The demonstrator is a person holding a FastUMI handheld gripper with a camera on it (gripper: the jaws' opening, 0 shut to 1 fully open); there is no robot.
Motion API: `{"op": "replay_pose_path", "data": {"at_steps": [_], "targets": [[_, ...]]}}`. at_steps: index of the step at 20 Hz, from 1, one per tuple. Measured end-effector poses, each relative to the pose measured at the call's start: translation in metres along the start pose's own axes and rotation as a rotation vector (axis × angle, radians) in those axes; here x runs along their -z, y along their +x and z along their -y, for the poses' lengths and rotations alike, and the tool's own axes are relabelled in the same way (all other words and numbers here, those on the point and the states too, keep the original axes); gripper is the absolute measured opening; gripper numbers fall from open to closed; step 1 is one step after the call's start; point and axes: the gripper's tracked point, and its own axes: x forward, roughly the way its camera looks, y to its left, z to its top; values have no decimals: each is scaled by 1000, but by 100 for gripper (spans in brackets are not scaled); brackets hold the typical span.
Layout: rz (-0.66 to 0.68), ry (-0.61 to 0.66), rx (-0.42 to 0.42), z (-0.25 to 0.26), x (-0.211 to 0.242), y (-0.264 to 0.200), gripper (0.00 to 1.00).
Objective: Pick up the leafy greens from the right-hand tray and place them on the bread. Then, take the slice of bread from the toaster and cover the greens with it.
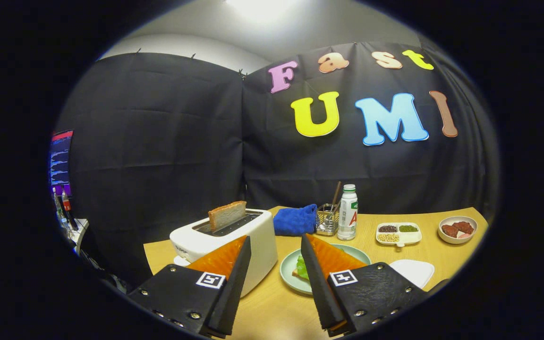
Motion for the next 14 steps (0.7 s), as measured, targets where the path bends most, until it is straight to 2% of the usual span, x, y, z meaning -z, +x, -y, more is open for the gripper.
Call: {"op": "replay_pose_path", "data": {"at_steps": [2, 14], "targets": [[-23, 21, 27, -14, 7, 5, 66], [-52, 12, 2, -101, 11, 56, 65]]}}
